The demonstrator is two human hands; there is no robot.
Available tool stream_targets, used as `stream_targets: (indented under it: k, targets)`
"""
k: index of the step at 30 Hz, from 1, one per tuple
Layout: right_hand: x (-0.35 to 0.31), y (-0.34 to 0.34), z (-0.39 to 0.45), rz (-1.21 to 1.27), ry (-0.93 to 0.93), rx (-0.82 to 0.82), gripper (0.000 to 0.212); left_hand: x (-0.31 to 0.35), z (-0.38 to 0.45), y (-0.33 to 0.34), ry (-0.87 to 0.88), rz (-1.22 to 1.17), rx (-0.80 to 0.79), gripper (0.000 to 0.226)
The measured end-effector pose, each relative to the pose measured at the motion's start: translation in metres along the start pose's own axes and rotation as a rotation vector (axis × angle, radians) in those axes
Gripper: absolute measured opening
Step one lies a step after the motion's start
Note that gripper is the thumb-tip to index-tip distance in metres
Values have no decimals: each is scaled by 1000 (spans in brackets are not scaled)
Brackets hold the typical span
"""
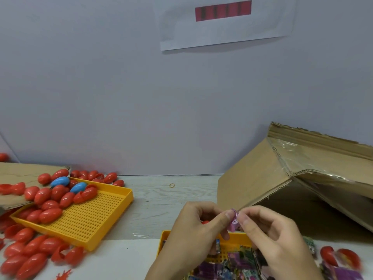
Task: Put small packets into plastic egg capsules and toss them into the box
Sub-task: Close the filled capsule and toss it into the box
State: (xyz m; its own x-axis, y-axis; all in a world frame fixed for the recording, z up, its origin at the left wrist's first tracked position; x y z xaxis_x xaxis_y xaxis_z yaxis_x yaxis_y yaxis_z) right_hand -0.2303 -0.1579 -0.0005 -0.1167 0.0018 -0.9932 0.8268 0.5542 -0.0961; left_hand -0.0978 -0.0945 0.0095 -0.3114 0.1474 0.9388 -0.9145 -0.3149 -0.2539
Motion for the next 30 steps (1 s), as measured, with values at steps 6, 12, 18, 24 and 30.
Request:
stream_targets:
  k: [6,12,18,24,30]
  targets:
    - [3,-1,2,51,39,-75,28,-1,0,1,17,33,-10,37]
    - [13,-7,7,170,106,-74,49,0,0,0,16,4,9,46]
    - [11,-3,6,172,87,-123,82,3,0,1,34,-49,40,49]
    - [15,-8,8,175,81,-64,40,4,0,-1,86,-120,-30,33]
    - [25,-10,15,270,142,-120,47,3,-1,1,82,-126,-66,25]
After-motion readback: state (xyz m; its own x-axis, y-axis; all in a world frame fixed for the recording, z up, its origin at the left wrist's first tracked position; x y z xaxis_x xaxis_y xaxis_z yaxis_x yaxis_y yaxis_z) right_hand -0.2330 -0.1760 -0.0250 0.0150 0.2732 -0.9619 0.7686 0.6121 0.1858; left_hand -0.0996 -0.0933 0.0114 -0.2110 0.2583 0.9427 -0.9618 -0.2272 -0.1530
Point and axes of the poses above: each hand's wrist, its own z-axis towards the middle knuckle, its own y-axis out of the palm, x = y × z, the point moved 5 cm from there along z, towards the middle knuckle, and after that the axes turned 13 degrees about y, right-handed, at the moved point
